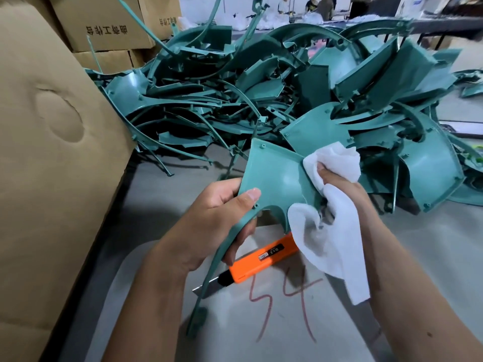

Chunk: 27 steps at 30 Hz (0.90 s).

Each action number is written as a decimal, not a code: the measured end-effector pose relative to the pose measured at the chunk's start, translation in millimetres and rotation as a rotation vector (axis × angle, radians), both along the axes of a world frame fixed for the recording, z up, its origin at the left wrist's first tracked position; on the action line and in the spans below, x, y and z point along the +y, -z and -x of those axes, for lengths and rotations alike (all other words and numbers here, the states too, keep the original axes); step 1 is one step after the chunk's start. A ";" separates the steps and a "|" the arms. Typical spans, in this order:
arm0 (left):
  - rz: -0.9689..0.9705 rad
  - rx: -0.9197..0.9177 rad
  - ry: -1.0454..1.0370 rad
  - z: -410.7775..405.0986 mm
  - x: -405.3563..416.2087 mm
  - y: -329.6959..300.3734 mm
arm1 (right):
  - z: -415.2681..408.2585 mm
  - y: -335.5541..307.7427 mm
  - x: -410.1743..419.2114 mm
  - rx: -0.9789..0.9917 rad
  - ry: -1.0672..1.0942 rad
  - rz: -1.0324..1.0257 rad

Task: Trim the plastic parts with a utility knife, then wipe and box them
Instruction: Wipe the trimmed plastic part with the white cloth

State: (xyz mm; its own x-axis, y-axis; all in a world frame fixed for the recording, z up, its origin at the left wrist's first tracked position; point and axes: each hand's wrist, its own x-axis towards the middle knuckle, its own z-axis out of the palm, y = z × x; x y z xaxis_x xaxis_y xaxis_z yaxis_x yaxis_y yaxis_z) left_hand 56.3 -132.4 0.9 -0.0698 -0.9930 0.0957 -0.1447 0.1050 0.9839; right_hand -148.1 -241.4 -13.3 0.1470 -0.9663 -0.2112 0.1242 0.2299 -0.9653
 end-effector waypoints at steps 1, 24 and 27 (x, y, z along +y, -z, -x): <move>-0.012 -0.002 0.006 -3.2 0.5 1.0 | 1.2 -1.1 0.2 -0.037 0.006 0.009; 0.310 0.135 -0.605 78.9 -19.0 33.0 | -25.9 11.8 13.0 -0.127 0.472 0.230; 0.257 0.465 -0.720 70.1 -23.2 29.5 | -31.1 17.9 15.9 0.048 0.296 0.301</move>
